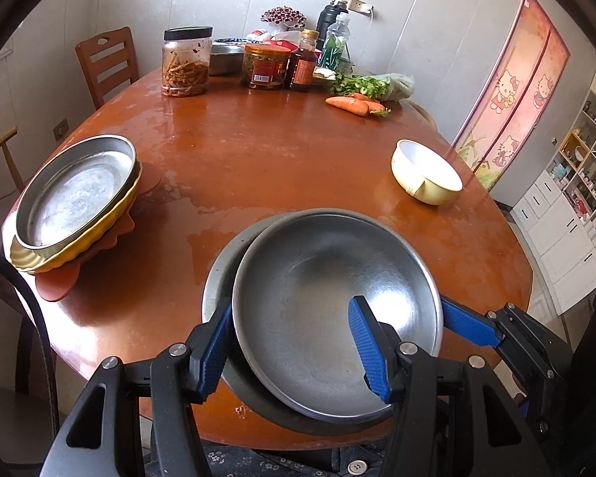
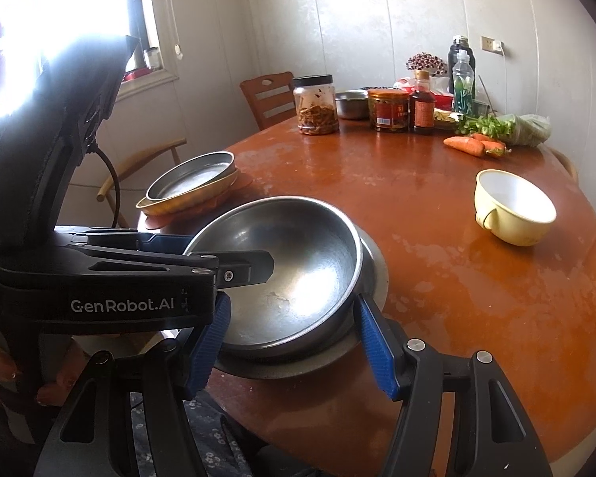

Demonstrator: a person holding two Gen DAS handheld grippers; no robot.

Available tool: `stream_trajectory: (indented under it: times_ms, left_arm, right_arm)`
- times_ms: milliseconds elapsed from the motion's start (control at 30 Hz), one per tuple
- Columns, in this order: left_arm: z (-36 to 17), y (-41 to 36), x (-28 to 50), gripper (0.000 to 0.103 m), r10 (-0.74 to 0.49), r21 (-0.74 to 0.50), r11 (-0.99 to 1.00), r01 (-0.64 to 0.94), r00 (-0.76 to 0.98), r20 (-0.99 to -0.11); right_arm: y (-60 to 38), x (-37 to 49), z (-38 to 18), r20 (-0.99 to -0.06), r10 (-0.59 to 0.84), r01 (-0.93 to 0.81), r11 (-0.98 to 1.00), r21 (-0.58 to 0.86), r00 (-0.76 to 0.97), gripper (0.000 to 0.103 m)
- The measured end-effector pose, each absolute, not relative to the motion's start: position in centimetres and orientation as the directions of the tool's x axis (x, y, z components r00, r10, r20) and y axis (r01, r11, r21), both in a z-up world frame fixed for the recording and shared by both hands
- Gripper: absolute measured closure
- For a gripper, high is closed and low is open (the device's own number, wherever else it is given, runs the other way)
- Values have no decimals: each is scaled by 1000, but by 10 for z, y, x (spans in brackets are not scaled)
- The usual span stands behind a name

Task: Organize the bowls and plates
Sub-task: 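Lower the smaller steel bowl into the steel basin and open both tools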

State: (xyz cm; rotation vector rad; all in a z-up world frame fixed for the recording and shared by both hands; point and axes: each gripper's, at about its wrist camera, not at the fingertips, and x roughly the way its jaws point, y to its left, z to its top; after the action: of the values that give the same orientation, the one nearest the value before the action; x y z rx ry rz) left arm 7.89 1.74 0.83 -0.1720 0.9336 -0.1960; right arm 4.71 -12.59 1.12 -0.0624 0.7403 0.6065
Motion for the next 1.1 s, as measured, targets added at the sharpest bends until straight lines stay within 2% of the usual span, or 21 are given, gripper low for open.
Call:
stream_trajectory:
  times_ms: [1100]
  left_arm:
    - [23, 25, 62, 46, -229, -225, 971, 87, 619, -751]
  right_arm:
    - [-129, 45, 18, -638, 488, -534, 834, 139, 596, 36]
